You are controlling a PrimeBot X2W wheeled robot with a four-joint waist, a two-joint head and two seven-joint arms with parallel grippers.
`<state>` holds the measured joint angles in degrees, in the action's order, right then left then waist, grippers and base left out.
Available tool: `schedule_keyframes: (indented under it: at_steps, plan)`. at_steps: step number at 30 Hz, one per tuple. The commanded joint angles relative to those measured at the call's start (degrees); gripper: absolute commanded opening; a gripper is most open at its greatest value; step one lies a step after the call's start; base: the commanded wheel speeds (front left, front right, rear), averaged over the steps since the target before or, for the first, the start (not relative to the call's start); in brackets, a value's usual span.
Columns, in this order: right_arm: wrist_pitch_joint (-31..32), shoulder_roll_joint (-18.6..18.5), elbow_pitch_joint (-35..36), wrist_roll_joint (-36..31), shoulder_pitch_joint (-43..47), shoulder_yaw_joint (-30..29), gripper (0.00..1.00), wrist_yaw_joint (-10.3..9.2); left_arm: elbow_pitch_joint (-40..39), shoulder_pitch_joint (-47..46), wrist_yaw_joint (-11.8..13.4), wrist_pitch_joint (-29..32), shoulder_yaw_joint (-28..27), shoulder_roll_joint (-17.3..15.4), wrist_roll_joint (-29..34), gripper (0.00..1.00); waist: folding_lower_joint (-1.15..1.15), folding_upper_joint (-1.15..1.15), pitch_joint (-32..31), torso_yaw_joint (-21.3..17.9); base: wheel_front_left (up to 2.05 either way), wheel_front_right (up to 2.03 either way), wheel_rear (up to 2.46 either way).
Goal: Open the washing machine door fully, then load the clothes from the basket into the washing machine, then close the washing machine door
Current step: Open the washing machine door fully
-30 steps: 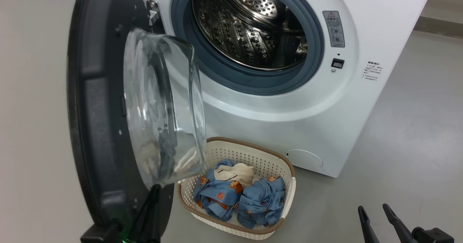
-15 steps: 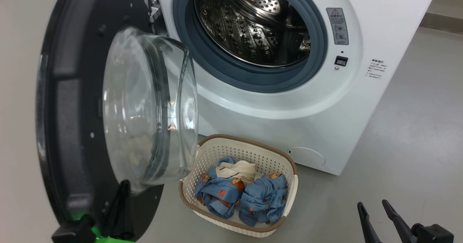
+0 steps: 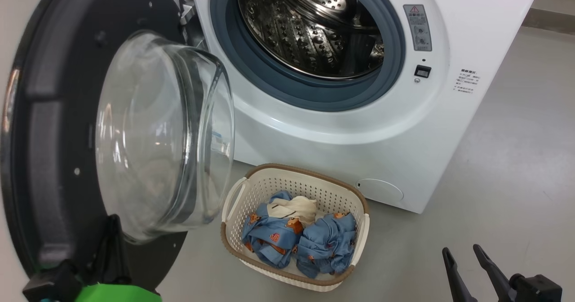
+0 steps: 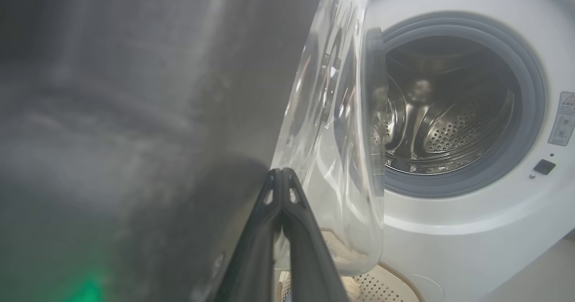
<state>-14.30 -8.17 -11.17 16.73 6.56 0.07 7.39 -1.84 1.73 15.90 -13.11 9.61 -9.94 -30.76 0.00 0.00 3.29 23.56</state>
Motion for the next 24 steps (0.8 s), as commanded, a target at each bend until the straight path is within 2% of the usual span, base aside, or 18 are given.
schedule_keyframes:
  at_steps: [1,13,24]
  plan:
    - [-0.7,-1.0,1.3,-0.1,-2.5,1.5,1.0,0.1,-0.9,-4.0,0.3,-0.7,-3.5,-1.8,-0.8,0.0,0.0,0.0,0.1,0.0,0.0,0.0,0.0]
    - [-0.7,-1.3,1.4,-0.1,-3.0,1.8,1.0,0.1,2.8,-5.7,0.7,-1.5,-8.7,-3.3,-1.5,0.0,0.0,0.0,0.8,-0.1,0.0,0.0,0.0]
    - [-0.7,-1.6,1.3,-0.2,-3.1,1.9,1.0,0.1,6.8,-7.8,-0.2,-1.8,-13.7,-5.1,-1.6,0.0,0.0,0.0,1.1,0.3,0.0,0.0,0.0]
